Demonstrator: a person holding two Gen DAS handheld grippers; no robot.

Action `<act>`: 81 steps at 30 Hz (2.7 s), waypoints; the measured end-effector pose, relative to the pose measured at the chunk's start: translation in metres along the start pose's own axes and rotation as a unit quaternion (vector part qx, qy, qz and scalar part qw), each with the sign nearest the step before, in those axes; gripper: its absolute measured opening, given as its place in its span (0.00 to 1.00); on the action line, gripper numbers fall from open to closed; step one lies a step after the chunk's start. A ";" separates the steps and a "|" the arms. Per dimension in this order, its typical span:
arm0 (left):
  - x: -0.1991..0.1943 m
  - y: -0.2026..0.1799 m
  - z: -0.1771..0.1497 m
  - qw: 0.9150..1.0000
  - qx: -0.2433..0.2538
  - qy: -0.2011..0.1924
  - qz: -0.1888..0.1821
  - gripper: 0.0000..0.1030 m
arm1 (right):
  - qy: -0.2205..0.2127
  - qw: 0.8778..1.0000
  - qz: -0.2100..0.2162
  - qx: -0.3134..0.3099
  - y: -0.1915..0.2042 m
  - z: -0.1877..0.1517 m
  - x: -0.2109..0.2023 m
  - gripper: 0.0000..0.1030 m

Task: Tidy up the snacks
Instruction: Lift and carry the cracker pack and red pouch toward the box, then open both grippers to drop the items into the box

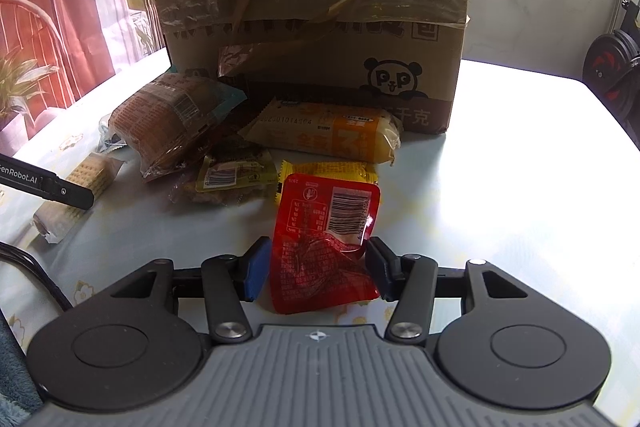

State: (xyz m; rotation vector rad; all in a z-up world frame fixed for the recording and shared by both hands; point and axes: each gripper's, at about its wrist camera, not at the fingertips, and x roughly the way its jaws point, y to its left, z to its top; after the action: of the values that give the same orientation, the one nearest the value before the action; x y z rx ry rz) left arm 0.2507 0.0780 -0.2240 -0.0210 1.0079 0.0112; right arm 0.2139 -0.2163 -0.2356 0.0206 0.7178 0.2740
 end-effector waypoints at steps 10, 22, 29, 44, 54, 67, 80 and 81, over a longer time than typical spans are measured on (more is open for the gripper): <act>-0.012 -0.015 -0.011 0.999 0.031 -0.039 -0.007 0.47 | -0.002 1.000 -0.001 -0.003 0.001 -0.001 0.001 0.53; -0.049 -0.013 -0.006 0.992 0.012 -0.121 -0.030 0.47 | -0.061 0.998 0.009 0.015 -0.009 0.008 -0.020 0.51; -0.090 -0.020 0.022 0.978 0.025 -0.205 -0.027 0.47 | -0.112 0.994 0.002 0.009 -0.016 0.035 -0.041 0.51; -0.133 -0.105 0.176 0.934 0.062 -0.329 -0.121 0.47 | -0.257 0.965 0.011 -0.052 -0.031 0.192 -0.066 0.51; -0.053 -0.144 0.234 0.954 0.065 -0.266 -0.120 0.50 | -0.189 0.980 0.019 -0.060 -0.021 0.237 0.014 0.54; -0.083 -0.065 0.213 0.954 0.037 -0.267 -0.133 0.65 | -0.213 0.976 0.034 0.001 -0.034 0.207 -0.023 0.73; -0.077 -0.010 0.141 0.970 0.034 -0.205 -0.126 0.65 | -0.233 0.971 0.036 0.046 -0.020 0.143 -0.059 0.73; -0.069 -0.010 0.133 0.971 0.034 -0.194 -0.134 0.66 | -0.229 0.972 0.033 0.044 -0.019 0.139 -0.058 0.73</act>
State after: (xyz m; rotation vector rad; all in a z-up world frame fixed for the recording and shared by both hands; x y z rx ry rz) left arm 0.3270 0.0711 -0.0944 -0.0886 0.6073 -0.2583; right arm 0.2676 -0.2386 -0.0951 0.1874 0.2685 0.2879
